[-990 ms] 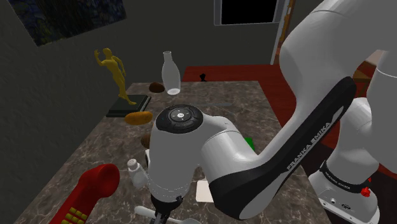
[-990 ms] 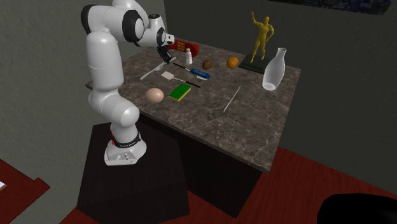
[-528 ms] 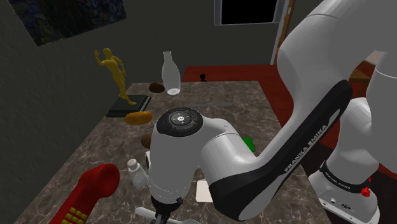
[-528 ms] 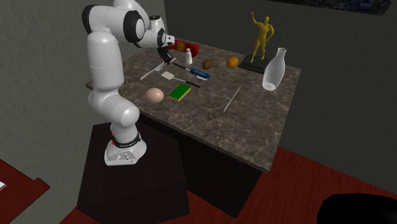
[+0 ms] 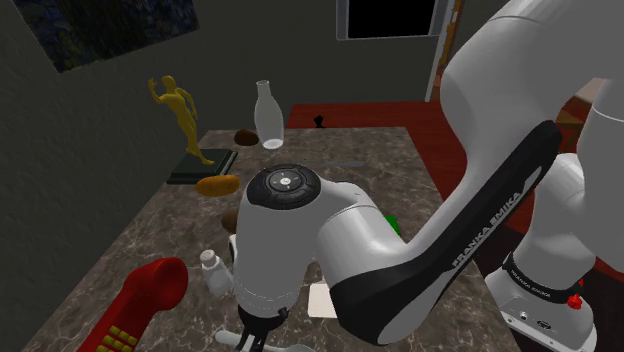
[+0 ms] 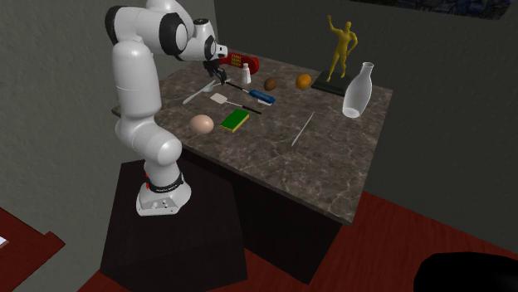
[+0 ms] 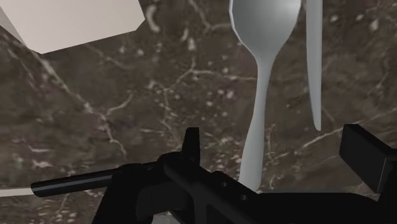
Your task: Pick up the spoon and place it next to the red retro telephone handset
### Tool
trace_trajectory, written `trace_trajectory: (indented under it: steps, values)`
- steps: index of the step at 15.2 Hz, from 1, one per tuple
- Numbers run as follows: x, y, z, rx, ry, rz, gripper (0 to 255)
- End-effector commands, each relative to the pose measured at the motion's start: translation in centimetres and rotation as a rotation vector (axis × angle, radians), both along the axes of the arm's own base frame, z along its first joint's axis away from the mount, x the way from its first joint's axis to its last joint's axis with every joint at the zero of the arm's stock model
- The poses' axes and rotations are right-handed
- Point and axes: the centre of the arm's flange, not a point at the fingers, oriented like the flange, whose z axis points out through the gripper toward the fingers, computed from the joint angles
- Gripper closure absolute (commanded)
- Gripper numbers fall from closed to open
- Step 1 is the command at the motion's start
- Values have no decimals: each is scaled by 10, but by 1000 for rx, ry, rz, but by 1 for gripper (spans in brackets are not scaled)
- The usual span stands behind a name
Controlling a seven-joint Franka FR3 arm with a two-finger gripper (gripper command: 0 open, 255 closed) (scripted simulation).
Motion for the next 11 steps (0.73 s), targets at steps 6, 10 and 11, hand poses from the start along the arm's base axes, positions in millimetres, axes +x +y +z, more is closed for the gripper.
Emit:
trace_trajectory:
  steps: [6,10,11]
  values:
    - [-5,-10,42,0,0,0,0]
    - [-5,-9,42,0,0,0,0]
    - [-5,-9,42,0,0,0,0]
